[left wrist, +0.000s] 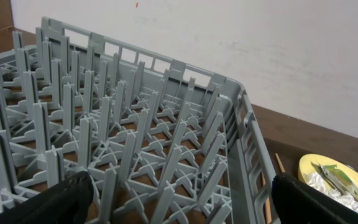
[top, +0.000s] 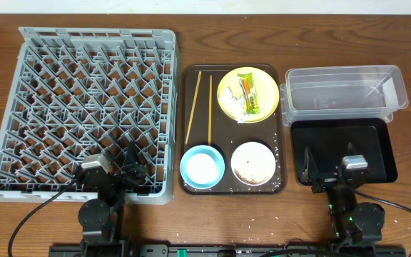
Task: Sort waste into correct bins and load items into the dishwasher
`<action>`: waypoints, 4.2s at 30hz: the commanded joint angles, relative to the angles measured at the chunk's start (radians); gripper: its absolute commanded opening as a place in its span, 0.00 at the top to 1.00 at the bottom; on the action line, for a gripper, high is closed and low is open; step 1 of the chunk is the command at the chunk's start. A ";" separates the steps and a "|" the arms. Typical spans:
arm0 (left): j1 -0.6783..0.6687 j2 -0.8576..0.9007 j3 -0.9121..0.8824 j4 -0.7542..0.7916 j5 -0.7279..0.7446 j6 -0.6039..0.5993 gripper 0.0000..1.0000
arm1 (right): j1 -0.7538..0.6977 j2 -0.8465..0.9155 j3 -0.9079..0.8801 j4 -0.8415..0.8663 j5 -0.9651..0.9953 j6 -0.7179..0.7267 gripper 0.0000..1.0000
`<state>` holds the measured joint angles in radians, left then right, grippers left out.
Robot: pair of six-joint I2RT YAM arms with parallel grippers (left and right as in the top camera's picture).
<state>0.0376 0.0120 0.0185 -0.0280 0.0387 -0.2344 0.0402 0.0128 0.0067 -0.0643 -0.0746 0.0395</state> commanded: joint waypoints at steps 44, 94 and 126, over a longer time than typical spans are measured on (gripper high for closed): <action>0.002 0.961 1.165 -0.943 0.545 -0.080 0.01 | 0.335 1.650 1.341 -0.546 0.003 0.167 0.09; 0.002 0.961 1.165 -0.968 0.545 -0.081 0.02 | -0.016 1.511 1.339 -0.715 0.252 0.659 0.99; 0.002 0.961 1.165 -0.968 0.545 -0.081 0.02 | -0.014 1.554 1.323 -0.717 0.232 0.664 0.99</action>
<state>0.0376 0.9737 1.1648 -0.9939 0.5743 -0.3176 0.0349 1.5379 1.3396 -0.7815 0.1642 0.6891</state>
